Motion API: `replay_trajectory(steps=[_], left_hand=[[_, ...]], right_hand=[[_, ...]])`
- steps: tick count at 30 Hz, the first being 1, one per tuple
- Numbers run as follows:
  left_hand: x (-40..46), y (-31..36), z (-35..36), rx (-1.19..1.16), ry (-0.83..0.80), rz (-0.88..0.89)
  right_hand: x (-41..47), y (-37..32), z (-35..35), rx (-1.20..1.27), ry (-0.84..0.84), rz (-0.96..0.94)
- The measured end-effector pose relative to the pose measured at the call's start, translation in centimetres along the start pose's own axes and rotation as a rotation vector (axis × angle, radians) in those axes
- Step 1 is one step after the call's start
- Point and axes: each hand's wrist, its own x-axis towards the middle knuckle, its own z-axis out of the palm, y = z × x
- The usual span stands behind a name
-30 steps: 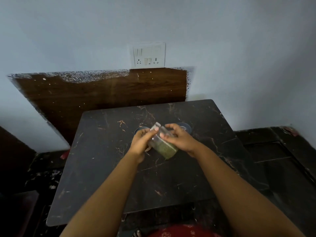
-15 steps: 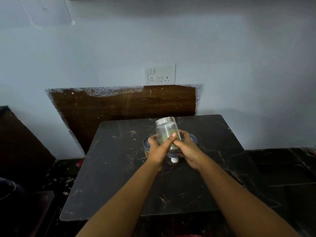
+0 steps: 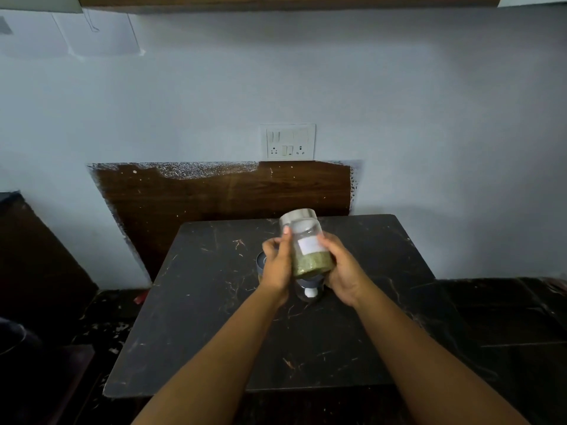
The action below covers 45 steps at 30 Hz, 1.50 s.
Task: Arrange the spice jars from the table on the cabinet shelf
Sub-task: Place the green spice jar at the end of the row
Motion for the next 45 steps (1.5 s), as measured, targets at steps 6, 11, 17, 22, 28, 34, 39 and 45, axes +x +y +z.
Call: replay_trajectory(steps=[6, 11, 17, 22, 28, 34, 39, 45], left_hand=[[-0.5, 1.0, 1.1, -0.056, -0.173, -0.121], [0.7, 0.2, 1.3, -0.021, -0.116, -0.113], [-0.1, 1.5, 1.5, -0.170, -0.126, -0.137], [0.5, 3.3, 0.9, -0.308, -0.088, -0.177], [2.1, 5.6, 0.3, -0.181, -0.086, -0.120], [3.7, 9.5, 0.2, -0.033, -0.274, 0.031], [5.8, 13.6, -0.4, 0.138, -0.231, 0.235], [8.4, 19.6, 0.7, 0.236, -0.218, 0.416]], right_hand=[[0.5, -0.5, -0.1, 0.081, 0.002, 0.054], [0.7, -0.7, -0.7, 0.176, 0.013, 0.100], [1.0, -0.9, -1.1, 0.206, 0.080, 0.138], [1.6, -1.9, -0.7, 0.217, 0.077, 0.123], [2.2, -2.7, 0.7, 0.049, -0.067, -0.004], [4.6, -5.7, 2.8, -0.444, 0.005, -0.160], [6.4, -10.0, 5.0, -0.536, 0.041, -0.261], [8.9, -14.9, 8.4, -0.561, 0.169, -0.420]])
